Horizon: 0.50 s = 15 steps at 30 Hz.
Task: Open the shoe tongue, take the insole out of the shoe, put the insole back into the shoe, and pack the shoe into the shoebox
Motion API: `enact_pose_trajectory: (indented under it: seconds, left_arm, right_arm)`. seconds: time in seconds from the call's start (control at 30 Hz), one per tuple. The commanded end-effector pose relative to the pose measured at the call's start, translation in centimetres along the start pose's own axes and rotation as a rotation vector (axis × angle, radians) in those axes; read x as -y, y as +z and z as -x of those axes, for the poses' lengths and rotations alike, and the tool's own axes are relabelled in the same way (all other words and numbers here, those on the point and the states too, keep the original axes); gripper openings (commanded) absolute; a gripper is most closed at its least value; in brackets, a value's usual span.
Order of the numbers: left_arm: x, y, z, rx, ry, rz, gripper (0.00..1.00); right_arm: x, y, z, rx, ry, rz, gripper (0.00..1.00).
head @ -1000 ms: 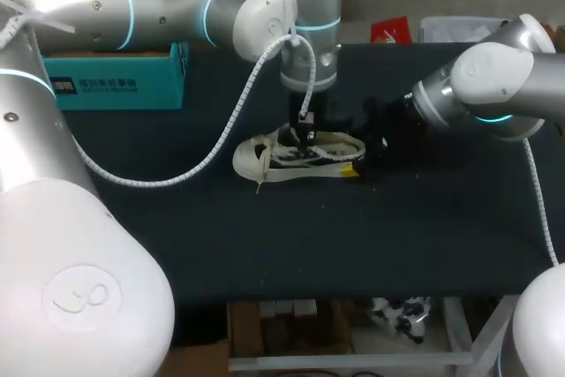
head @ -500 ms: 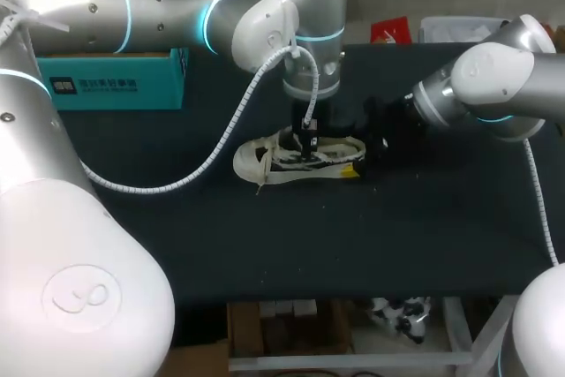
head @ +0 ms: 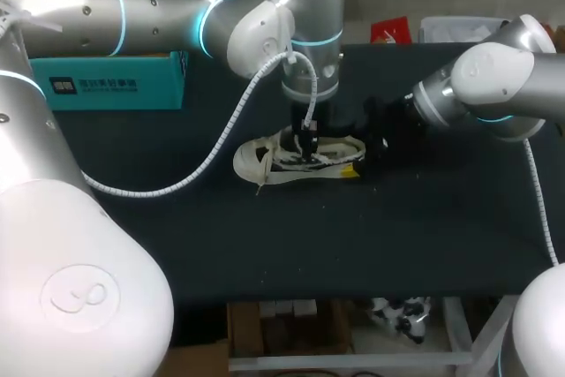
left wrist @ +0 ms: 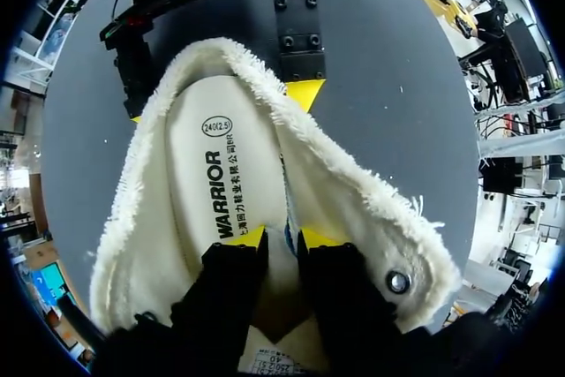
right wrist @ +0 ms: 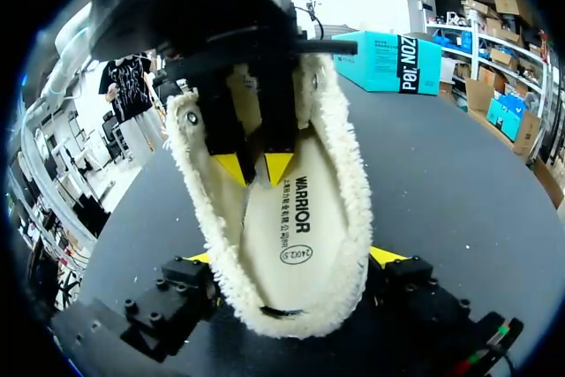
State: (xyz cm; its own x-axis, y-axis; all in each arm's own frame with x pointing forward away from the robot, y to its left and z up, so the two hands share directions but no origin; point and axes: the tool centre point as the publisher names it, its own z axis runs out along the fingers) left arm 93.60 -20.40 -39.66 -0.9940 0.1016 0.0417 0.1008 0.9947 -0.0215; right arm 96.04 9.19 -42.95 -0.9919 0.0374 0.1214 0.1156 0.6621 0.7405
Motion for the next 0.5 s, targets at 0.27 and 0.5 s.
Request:
enact_pose_trajectory:
  seconds: [0.27, 0.5]
  left_arm:
    - [0.7, 3.4, 0.3, 0.035, -0.022, 0.012, 0.31]
    - [0.0, 6.1, 1.3, 0.066, -0.05, 0.003, 0.32]
  right_arm:
    - [0.4, 0.4, 0.2, -0.002, 0.001, 0.002, 0.0]
    - [0.4, 0.4, 0.2, -0.002, 0.001, 0.002, 0.0]
